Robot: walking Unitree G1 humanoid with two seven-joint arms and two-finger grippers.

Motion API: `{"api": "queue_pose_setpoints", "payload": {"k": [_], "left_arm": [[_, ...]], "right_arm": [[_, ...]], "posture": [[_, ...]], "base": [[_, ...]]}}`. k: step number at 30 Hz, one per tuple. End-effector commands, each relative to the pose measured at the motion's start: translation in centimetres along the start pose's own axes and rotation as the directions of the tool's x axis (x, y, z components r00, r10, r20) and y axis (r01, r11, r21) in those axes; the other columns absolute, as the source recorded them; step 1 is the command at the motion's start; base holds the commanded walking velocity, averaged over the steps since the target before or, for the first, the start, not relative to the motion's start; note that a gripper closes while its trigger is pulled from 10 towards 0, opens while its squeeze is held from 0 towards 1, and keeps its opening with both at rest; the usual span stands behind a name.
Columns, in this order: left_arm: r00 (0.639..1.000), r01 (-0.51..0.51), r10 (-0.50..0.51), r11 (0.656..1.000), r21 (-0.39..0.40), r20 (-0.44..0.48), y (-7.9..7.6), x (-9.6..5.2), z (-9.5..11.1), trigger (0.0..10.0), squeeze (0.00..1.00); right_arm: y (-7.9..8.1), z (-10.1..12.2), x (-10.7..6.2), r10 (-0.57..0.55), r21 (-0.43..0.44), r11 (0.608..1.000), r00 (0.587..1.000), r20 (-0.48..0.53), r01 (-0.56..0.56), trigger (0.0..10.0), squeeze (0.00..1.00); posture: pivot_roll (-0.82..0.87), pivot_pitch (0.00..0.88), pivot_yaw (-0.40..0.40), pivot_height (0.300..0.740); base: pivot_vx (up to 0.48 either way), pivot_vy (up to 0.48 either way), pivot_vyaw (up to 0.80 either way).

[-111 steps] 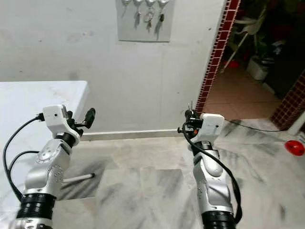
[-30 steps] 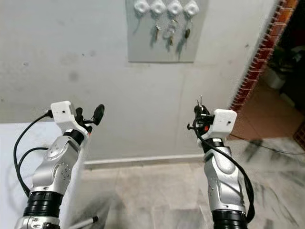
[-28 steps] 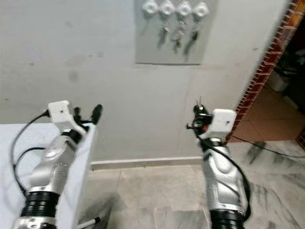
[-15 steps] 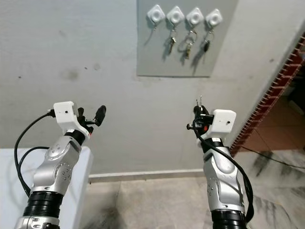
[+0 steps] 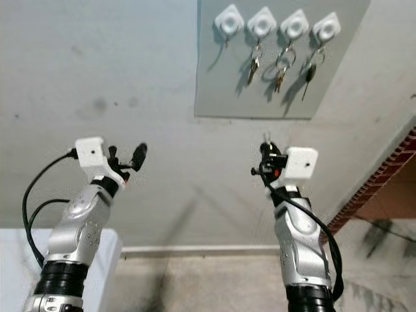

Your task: Hang keys on a hook

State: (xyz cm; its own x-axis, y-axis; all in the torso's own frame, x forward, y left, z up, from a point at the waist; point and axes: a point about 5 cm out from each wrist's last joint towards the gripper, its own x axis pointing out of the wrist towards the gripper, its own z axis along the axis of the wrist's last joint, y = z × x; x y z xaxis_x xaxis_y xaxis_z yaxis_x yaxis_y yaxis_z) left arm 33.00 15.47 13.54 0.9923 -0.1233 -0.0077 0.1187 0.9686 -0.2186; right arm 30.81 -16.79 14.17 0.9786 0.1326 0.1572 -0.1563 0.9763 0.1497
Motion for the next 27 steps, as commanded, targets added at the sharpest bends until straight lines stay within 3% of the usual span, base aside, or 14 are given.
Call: {"api": "queue_pose_setpoints", "payload": {"k": [1, 7, 12, 20, 27], "left_arm": [[0.999, 0.037, -0.037, 0.999, 0.017, 0.029, -0.7, 0.1, 0.7, 10.0, 0.00], [0.979, 0.190, -0.195, 0.978, 0.088, 0.060, -3.2, 0.2, 2.0, 10.0, 0.00], [0.936, 0.335, -0.347, 0.932, 0.140, 0.068, -6.3, 1.1, 3.1, 10.0, 0.00], [0.897, 0.414, -0.431, 0.896, 0.159, 0.099, -8.8, 2.8, 5.3, 10.0, 0.00], [0.889, 0.420, -0.440, 0.893, 0.160, 0.125, -9.3, 3.6, 6.8, 10.0, 0.00]], "right_arm": [[0.1, 0.3, 0.1, 0.014, 0.000, 1.000, 1.000, 0.002, -0.014, 10.0, 0.00], [0.1, 0.7, 0.5, 0.046, -0.016, 0.999, 0.999, 0.012, -0.045, 10.0, 0.00], [0.4, 1.6, 1.5, 0.119, -0.056, 0.992, 0.992, 0.034, -0.117, 10.0, 0.00], [1.8, 3.9, 4.3, 0.200, -0.052, 0.979, 0.974, 0.111, -0.195, 10.0, 0.00], [2.6, 5.9, 6.3, 0.213, -0.038, 0.977, 0.960, 0.181, -0.210, 10.0, 0.00]], "posture": [[-0.03, 0.000, -0.034, 0.715], [-0.03, 0.000, -0.035, 0.715], [-0.02, 0.000, -0.036, 0.715], [-0.04, 0.000, -0.017, 0.715], [-0.04, 0.000, -0.007, 0.715]], "base": [[0.000, 0.000, 0.00], [0.000, 0.000, 0.00], [0.000, 0.000, 0.00], [0.000, 0.000, 0.00], [0.000, 0.000, 0.00]]}}
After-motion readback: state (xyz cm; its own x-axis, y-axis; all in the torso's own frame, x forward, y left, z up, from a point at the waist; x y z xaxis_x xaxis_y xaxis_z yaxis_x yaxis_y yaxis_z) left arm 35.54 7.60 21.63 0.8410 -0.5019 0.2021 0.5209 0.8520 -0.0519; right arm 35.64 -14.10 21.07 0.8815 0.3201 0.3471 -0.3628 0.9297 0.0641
